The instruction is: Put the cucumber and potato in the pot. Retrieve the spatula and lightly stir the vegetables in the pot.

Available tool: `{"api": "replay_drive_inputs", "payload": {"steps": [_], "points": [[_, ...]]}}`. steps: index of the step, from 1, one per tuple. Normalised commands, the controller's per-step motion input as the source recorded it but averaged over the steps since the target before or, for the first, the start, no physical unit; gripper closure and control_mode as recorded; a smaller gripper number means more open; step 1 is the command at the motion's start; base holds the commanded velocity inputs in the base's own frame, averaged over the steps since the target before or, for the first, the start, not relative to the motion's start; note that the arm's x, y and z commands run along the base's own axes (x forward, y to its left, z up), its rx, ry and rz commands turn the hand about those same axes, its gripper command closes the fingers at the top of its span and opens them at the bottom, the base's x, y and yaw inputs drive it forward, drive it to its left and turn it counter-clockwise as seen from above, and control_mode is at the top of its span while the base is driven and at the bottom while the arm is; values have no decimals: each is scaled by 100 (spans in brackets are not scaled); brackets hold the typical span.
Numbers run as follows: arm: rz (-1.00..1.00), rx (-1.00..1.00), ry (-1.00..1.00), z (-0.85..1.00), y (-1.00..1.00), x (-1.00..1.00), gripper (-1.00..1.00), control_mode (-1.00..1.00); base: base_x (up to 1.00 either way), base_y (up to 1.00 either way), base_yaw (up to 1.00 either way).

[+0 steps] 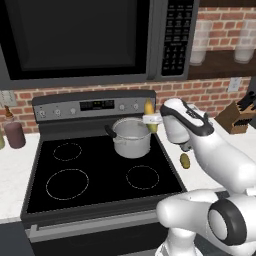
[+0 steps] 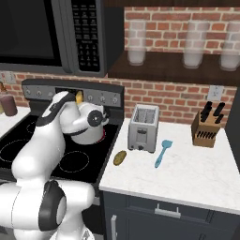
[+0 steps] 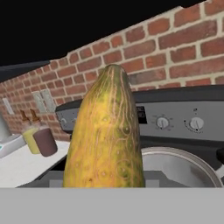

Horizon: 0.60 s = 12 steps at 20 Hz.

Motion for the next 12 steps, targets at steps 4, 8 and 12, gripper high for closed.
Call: {"api": "replay_drive_inputs", "payload": {"steps": [4, 8, 12], "points": [[0, 0, 0, -13, 0, 19, 100, -100, 0, 0, 0], [0, 0, 0, -12, 1, 21, 100, -100, 0, 0, 0], [0, 0, 0, -16, 0, 7, 100, -100, 0, 0, 0]]}}
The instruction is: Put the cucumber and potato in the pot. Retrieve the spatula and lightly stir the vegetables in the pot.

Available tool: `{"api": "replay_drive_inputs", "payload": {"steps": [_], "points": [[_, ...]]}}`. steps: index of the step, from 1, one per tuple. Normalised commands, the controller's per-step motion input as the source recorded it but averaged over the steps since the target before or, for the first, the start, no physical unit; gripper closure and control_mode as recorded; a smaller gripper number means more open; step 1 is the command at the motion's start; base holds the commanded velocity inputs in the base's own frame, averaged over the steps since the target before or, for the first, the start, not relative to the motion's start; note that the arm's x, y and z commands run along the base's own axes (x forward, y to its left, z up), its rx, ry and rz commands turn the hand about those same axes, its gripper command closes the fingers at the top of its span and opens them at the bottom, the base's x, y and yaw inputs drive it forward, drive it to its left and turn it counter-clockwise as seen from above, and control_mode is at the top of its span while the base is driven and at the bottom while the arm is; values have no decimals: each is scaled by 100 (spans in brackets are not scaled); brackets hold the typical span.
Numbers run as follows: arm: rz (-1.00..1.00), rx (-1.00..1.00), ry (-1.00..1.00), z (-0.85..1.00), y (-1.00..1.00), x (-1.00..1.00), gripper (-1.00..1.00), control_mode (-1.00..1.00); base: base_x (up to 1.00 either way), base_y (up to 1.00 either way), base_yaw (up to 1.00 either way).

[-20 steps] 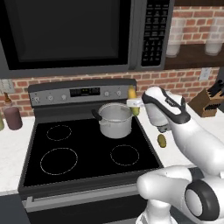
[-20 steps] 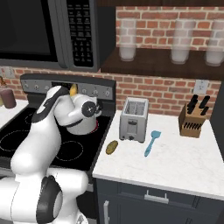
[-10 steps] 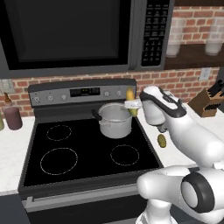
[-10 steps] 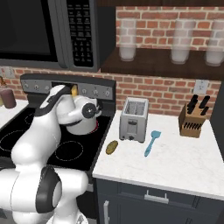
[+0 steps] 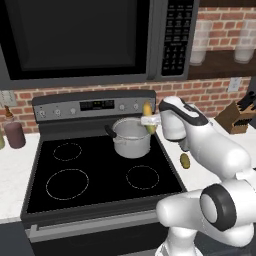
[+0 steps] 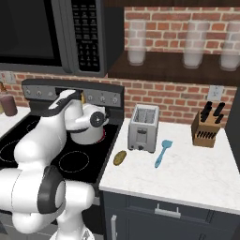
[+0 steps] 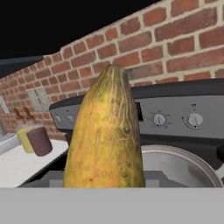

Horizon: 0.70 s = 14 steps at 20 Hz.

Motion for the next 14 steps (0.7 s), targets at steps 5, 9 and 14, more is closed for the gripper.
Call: {"api": "replay_drive_inputs", "payload": {"steps": [5, 9, 14], "points": [[0, 0, 0, -23, 1, 1, 100, -100, 0, 0, 0], [0, -1, 0, -16, 2, 14, 100, -100, 0, 0, 0], [0, 0, 0, -4, 0, 26, 100, -100, 0, 0, 0]]}}
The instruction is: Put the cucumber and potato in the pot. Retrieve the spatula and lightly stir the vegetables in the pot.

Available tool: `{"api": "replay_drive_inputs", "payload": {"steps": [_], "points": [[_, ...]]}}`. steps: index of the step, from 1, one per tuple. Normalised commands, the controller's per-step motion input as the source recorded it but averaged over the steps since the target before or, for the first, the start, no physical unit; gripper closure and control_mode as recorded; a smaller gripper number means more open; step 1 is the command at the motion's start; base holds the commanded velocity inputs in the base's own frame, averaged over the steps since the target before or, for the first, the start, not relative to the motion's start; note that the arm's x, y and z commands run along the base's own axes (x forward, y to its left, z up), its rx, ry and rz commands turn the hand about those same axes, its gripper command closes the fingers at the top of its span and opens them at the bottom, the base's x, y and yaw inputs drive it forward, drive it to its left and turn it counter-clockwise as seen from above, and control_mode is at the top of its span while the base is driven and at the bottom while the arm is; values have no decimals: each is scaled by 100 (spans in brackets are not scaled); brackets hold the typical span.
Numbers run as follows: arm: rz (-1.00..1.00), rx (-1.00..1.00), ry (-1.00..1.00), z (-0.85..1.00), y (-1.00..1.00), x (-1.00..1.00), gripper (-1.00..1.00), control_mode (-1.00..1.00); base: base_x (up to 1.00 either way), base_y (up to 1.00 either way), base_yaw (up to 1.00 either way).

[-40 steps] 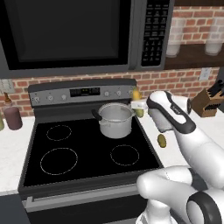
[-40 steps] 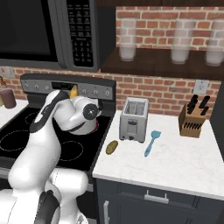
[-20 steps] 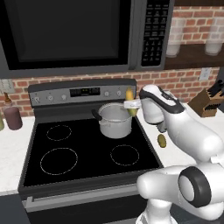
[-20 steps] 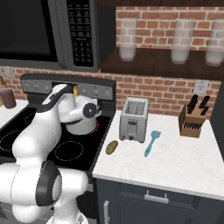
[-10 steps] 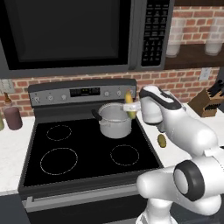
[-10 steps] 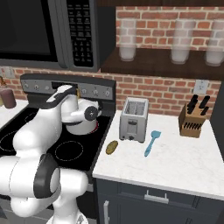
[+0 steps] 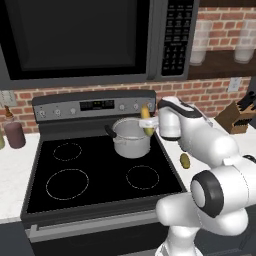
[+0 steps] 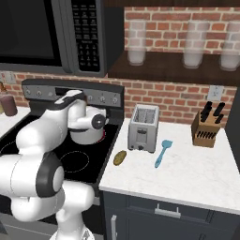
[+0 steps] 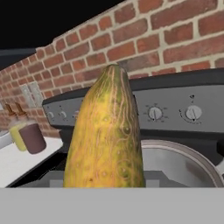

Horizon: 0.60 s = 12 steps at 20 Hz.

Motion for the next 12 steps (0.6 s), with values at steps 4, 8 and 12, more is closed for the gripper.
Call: {"api": "replay_drive_inputs", "payload": {"steps": [4, 8, 12], "points": [[0, 0, 0, 2, 0, 16, 100, -100, 0, 0, 0], [0, -2, 0, -3, 10, 17, 100, -100, 0, 0, 0], [0, -6, 0, -23, 22, 25, 100, -100, 0, 0, 0]]}}
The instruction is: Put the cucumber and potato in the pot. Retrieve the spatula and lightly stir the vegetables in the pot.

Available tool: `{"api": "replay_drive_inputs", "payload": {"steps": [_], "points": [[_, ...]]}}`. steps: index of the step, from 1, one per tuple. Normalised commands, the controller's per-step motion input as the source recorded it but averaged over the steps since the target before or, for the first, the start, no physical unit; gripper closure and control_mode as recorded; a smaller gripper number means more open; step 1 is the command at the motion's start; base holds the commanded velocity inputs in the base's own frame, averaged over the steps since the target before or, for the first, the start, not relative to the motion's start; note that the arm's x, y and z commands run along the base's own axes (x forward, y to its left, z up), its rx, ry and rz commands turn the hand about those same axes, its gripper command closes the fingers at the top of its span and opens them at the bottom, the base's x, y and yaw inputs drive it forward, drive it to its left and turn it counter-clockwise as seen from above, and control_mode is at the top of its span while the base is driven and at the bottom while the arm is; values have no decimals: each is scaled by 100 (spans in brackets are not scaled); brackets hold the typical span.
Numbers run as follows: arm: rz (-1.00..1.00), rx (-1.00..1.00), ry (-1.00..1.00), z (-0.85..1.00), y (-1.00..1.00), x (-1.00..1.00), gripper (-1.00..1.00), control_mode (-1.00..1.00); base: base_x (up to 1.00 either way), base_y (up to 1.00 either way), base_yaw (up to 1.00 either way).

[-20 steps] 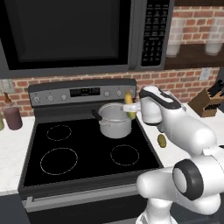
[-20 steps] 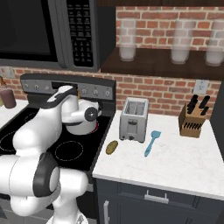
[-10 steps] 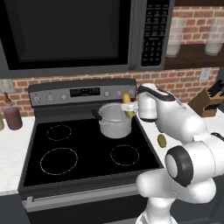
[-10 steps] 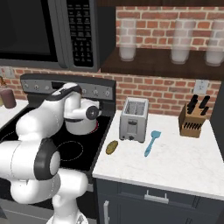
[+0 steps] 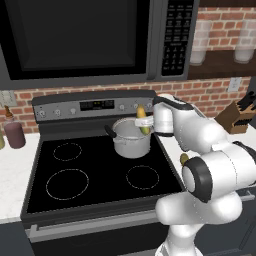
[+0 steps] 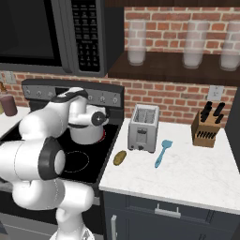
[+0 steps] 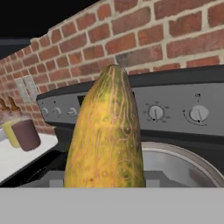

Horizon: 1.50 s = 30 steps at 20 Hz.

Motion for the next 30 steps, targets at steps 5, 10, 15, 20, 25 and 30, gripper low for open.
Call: {"api": "replay_drive_inputs", "payload": {"steps": [5, 10, 15, 20, 25, 30], "points": [[0, -6, 0, -25, 13, 22, 100, -100, 0, 0, 0], [0, -3, 0, -26, 0, 10, 100, -100, 0, 0, 0], [0, -2, 0, -28, 0, 9, 100, -100, 0, 0, 0], [0, 0, -2, -9, 4, 27, 100, -100, 0, 0, 0], [0, 0, -3, -12, 13, 29, 100, -100, 0, 0, 0], [0, 0, -1, -38, 4, 8, 100, -100, 0, 0, 0]]}}
